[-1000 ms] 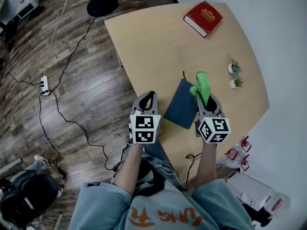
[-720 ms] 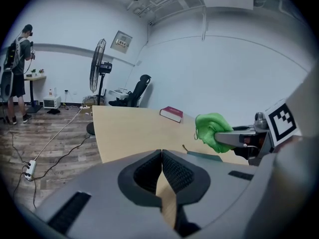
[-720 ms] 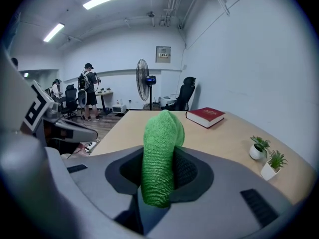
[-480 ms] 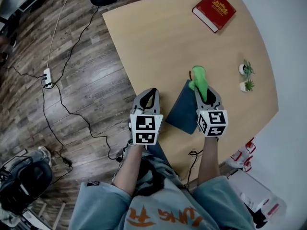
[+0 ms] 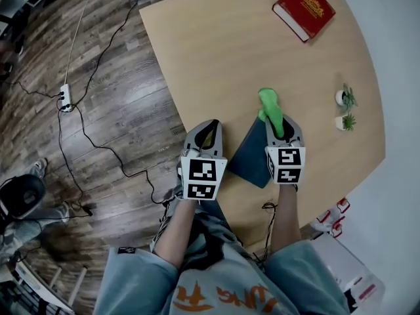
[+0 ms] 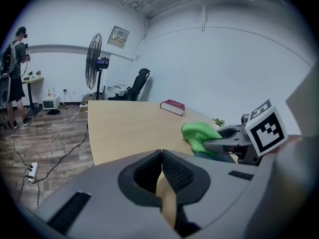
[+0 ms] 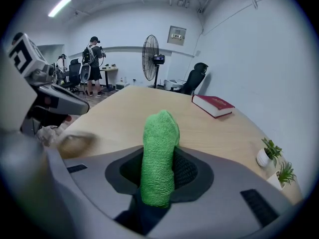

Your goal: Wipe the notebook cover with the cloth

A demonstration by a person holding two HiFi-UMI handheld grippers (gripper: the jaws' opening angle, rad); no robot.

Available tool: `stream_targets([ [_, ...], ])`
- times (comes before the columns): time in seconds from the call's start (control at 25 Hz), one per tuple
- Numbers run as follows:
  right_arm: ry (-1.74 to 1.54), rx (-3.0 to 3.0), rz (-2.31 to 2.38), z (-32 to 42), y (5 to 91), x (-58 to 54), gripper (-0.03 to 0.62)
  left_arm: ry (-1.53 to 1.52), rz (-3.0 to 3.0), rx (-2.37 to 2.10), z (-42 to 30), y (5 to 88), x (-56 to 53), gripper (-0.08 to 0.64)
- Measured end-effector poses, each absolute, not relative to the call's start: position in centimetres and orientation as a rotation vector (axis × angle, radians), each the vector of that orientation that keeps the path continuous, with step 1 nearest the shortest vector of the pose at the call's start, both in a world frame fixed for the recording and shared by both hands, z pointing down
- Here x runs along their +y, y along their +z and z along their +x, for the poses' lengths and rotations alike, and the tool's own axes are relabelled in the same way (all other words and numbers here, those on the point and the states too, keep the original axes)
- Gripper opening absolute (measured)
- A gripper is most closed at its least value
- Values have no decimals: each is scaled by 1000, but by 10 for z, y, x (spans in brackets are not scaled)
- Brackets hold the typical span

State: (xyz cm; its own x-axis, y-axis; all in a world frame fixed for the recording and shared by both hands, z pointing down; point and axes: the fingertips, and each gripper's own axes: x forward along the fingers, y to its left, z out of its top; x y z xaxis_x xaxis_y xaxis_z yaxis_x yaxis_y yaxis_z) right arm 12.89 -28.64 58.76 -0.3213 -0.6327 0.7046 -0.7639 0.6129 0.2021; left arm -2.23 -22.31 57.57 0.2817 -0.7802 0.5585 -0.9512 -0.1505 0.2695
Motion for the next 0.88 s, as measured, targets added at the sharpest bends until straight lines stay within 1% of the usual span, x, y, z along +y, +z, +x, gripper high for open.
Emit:
stream_targets([
  [0.88, 161, -2031, 1030, 114, 594, -245, 109, 378, 1955, -1546, -27, 583, -189, 21],
])
